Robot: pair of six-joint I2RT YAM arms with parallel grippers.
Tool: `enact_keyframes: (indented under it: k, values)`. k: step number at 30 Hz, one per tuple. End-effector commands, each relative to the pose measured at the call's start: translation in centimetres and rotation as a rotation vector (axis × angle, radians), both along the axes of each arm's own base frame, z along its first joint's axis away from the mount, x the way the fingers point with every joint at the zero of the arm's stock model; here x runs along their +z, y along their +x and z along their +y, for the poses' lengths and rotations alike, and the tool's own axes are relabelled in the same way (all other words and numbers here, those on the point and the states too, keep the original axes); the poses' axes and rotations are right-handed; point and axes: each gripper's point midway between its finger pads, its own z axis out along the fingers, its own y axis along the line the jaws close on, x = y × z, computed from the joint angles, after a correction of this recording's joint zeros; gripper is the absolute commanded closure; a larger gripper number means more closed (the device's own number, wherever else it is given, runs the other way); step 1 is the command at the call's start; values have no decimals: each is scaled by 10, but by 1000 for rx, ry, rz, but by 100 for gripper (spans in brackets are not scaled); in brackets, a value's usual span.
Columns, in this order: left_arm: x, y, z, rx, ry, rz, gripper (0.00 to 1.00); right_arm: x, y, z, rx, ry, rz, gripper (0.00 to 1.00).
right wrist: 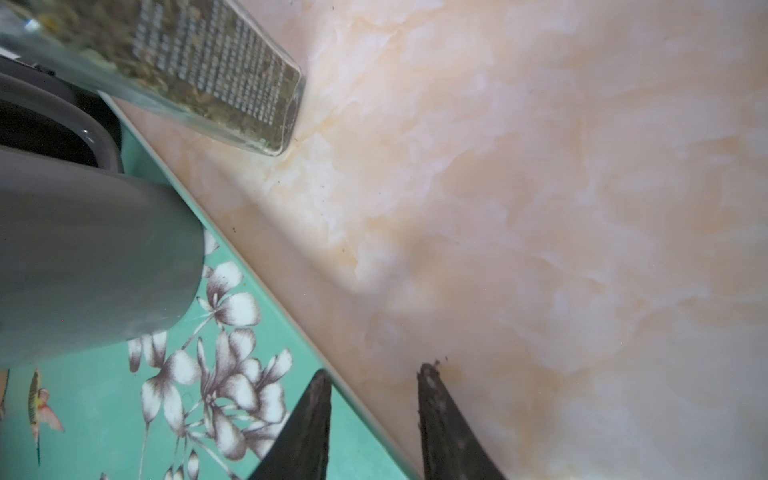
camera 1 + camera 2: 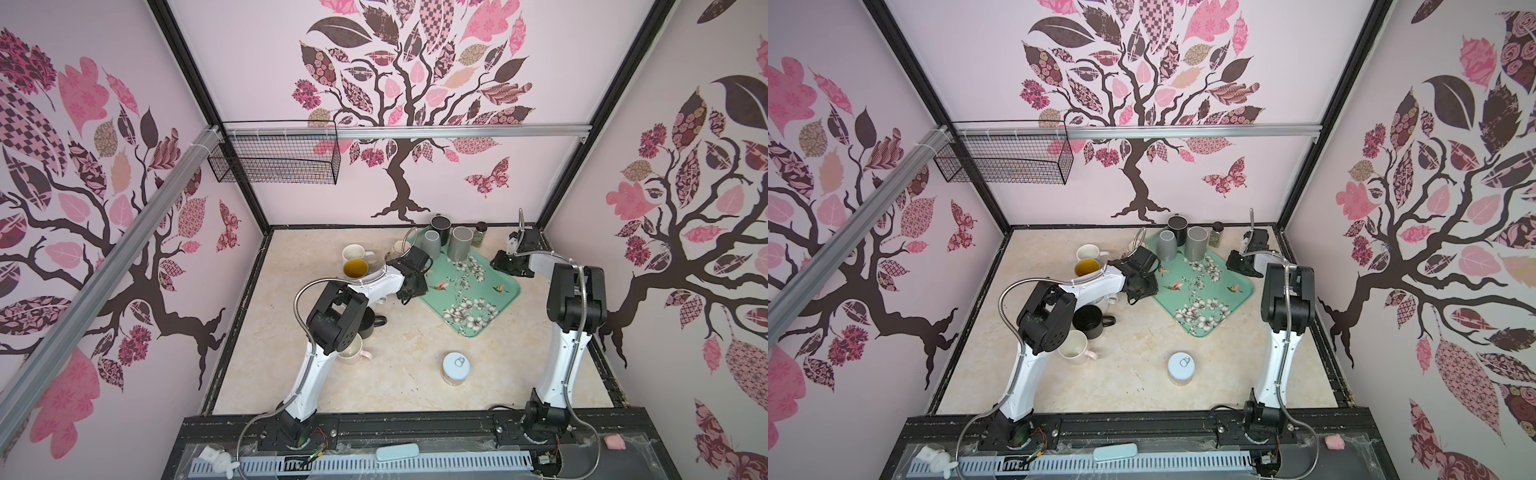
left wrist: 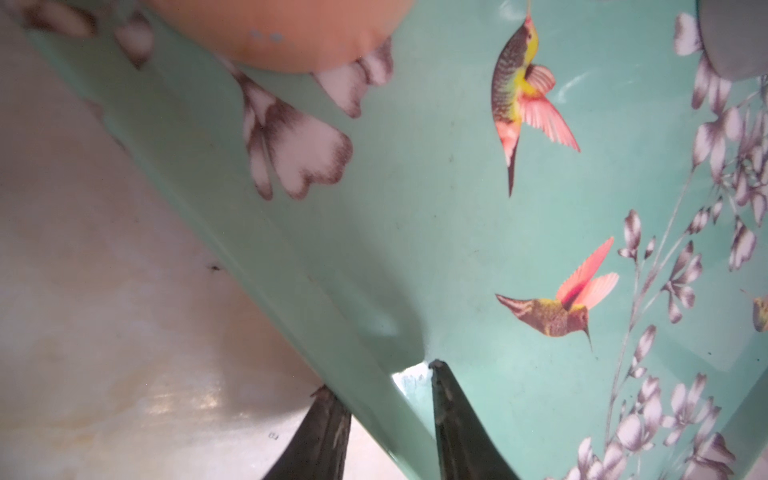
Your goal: Turn the mug right side up
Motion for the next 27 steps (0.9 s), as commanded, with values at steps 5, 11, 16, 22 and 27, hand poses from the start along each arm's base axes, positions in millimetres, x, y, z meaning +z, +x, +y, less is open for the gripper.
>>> enact_keyframes:
  k: [5,11,16,22,27]
  values:
    - [-9,-22,-46,-108,-80,-15,71,-44,-88,25,8,47,326,66]
    - [-11,-41,-52,-124,-87,-2,74,-50,-108,16,-30,-3,377,68]
    - [-10,-50,-55,-133,-91,-3,75,-48,-117,10,-53,-38,401,69]
    - [-9,-58,-66,-159,-99,-11,80,-45,-127,4,-75,-68,412,77]
    - [-10,-65,-73,-177,-104,-7,83,-42,-132,6,-72,-54,410,81]
